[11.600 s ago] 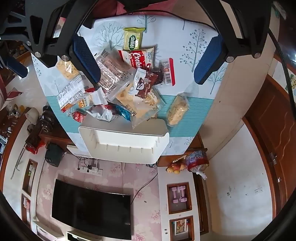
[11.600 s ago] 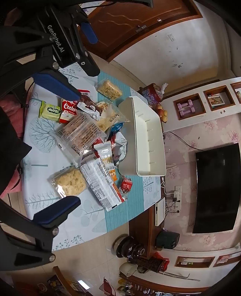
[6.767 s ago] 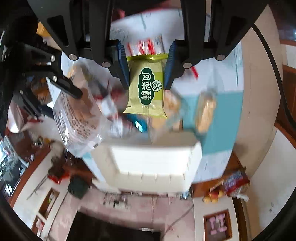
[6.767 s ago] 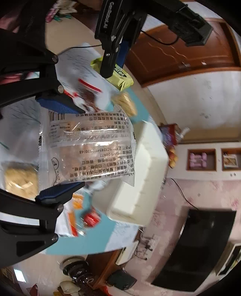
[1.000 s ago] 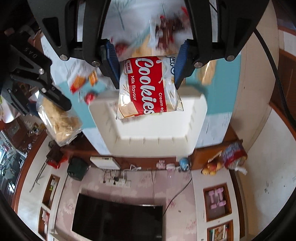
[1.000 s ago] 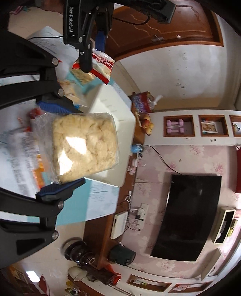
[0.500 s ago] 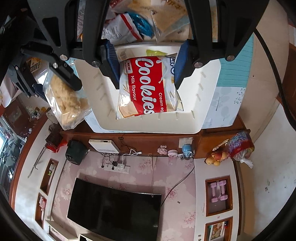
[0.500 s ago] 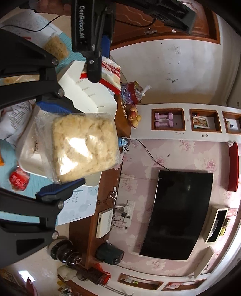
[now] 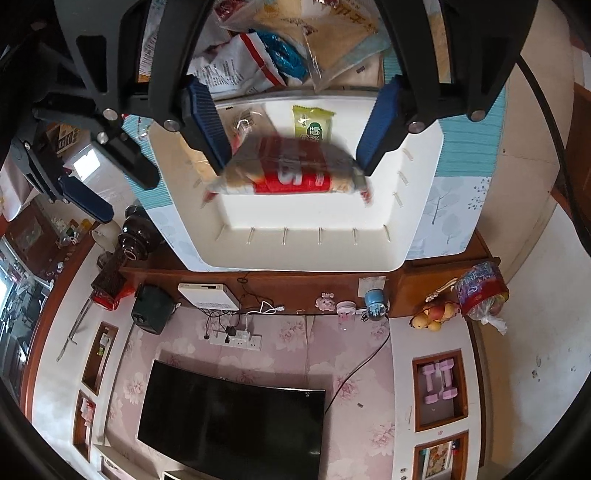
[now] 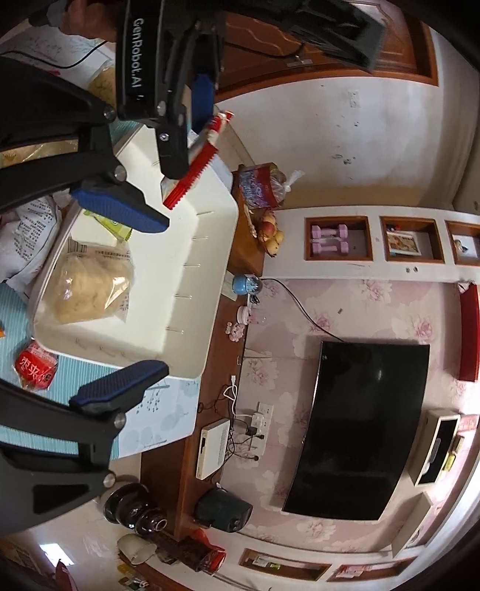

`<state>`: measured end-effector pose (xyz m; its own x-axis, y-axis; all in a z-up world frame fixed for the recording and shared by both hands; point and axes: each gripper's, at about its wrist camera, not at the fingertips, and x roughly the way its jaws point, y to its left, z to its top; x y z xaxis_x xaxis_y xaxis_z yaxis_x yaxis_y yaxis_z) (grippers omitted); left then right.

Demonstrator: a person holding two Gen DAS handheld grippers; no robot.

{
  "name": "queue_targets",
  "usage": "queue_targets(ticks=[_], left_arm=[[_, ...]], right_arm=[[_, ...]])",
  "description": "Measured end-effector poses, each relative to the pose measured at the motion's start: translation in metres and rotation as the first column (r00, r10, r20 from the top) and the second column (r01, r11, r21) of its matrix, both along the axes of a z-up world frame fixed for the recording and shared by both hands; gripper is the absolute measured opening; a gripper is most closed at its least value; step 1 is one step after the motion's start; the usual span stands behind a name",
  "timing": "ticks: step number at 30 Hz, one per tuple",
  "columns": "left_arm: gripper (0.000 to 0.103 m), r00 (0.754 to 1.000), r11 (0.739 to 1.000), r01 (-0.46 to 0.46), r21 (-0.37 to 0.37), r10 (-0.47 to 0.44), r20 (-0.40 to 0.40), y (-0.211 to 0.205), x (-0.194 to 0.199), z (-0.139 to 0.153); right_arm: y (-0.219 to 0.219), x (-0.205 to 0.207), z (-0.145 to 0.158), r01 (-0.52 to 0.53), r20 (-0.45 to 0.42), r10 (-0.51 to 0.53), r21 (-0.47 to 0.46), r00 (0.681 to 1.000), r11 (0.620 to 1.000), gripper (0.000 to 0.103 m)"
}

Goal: Organize snacks
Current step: 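Move both tools back to the pile, rolling the right tool toward the white long packet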

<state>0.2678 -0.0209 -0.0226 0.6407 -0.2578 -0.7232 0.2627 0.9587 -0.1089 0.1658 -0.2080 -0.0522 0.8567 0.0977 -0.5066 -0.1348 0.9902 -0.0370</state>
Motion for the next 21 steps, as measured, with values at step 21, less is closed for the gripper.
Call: queue_targets(ticks=[21], left_arm=[[0.081, 0.999, 0.999, -0.033, -0.01, 0.033, -0.032, 0.045, -0.114, 0.024]], right_arm=[[-0.056, -0.095, 0.024, 0.243, -0.141, -0.217, 0.204, 0.966, 0.949, 0.081]])
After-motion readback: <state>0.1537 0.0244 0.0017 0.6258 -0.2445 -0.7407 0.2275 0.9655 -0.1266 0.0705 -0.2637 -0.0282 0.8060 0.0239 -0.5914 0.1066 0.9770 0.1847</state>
